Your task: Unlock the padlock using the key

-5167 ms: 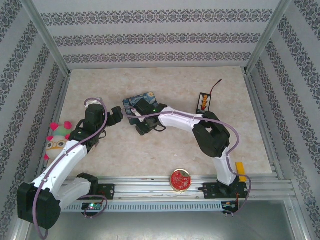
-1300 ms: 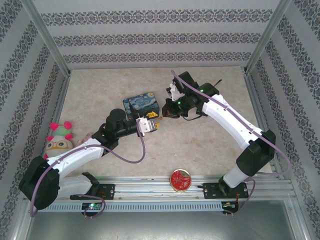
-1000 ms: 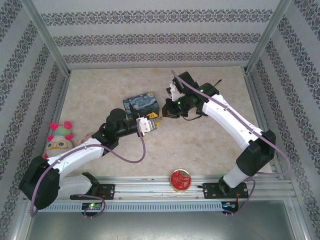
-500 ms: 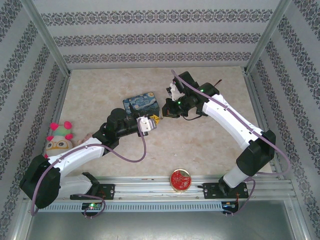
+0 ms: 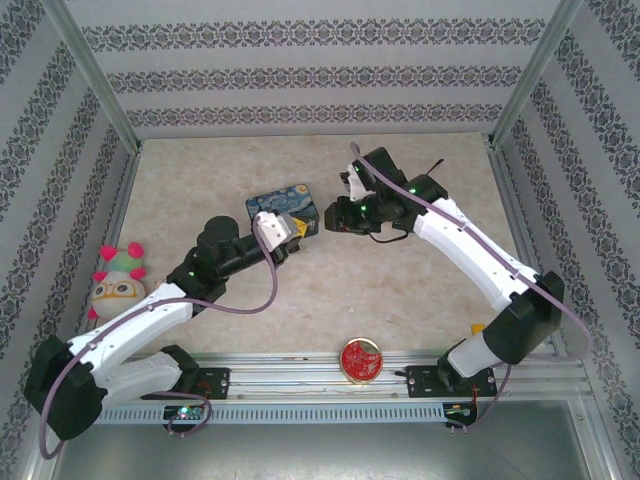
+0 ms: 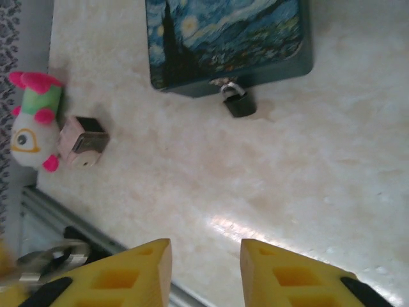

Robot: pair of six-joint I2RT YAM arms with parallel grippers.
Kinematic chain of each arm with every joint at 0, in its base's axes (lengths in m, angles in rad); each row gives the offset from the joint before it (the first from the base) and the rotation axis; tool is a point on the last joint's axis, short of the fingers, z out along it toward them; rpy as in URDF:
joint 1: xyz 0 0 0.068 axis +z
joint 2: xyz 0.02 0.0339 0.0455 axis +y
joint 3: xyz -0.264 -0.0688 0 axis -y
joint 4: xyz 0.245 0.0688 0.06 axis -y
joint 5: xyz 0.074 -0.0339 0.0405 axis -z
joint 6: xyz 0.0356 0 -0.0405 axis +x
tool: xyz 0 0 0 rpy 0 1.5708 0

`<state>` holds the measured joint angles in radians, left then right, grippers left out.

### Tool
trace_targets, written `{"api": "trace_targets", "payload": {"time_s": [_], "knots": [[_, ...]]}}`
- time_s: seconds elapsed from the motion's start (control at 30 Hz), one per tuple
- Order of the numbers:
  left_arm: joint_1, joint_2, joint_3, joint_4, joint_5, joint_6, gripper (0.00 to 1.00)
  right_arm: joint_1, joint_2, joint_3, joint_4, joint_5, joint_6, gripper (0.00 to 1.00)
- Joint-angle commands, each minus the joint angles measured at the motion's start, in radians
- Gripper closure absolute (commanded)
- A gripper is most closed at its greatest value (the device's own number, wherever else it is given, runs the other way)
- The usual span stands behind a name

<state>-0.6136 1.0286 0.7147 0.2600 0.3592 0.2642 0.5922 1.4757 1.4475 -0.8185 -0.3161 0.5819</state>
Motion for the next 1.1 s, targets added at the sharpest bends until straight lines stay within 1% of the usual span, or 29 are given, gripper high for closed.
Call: {"api": "trace_targets", "payload": {"time_s": [0.0, 0.07, 0.13, 0.2, 0.23, 0.33, 0.4, 0.47, 0.57, 0.67, 0.7, 0.83, 0.97, 1.07], "knots": [[-0.005, -0.042, 0.075, -0.193, -0.08, -0.165, 1.0, -0.002, -0.118, -0.091, 0.13, 0.111, -0.045, 0.62], [0.002, -0.021, 0.154, -0.355, -0.106, -0.226, 1.0, 0.002, -0.196, -0.187, 0.262, 0.097, -0.084, 0.57], [0.018, 0.018, 0.258, -0.54, -0.08, -0.281, 1.0, 0.007, -0.283, -0.295, 0.417, 0.065, -0.135, 0.54], [0.035, 0.055, 0.338, -0.686, -0.014, -0.318, 1.0, 0.01, -0.367, -0.399, 0.574, 0.022, -0.173, 0.48], [0.041, 0.067, 0.371, -0.737, 0.019, -0.328, 1.0, 0.009, -0.394, -0.432, 0.624, 0.007, -0.186, 0.47], [0.066, 0.1, 0.445, -0.858, 0.137, -0.35, 1.0, 0.01, -0.431, -0.495, 0.743, -0.045, -0.224, 0.48], [0.084, 0.115, 0.463, -0.883, 0.217, -0.361, 1.0, 0.011, -0.412, -0.49, 0.773, -0.126, -0.25, 0.51], [0.11, 0.125, 0.462, -0.88, 0.292, -0.376, 1.0, 0.011, -0.375, -0.478, 0.814, -0.229, -0.25, 0.51], [0.152, 0.145, 0.45, -0.856, 0.41, -0.393, 1.0, 0.016, -0.311, -0.458, 0.867, -0.336, -0.229, 0.51], [0.173, 0.154, 0.442, -0.85, 0.457, -0.386, 1.0, 0.026, -0.257, -0.428, 0.871, -0.433, -0.239, 0.54], [0.176, 0.152, 0.44, -0.85, 0.464, -0.376, 1.0, 0.03, -0.244, -0.421, 0.868, -0.454, -0.244, 0.55], [0.19, 0.142, 0.432, -0.838, 0.484, -0.359, 1.0, 0.037, -0.221, -0.414, 0.859, -0.469, -0.248, 0.58], [0.209, 0.148, 0.416, -0.805, 0.528, -0.372, 1.0, 0.038, -0.204, -0.411, 0.857, -0.482, -0.239, 0.59], [0.221, 0.157, 0.404, -0.768, 0.567, -0.392, 1.0, 0.038, -0.198, -0.41, 0.861, -0.505, -0.24, 0.63]]}}
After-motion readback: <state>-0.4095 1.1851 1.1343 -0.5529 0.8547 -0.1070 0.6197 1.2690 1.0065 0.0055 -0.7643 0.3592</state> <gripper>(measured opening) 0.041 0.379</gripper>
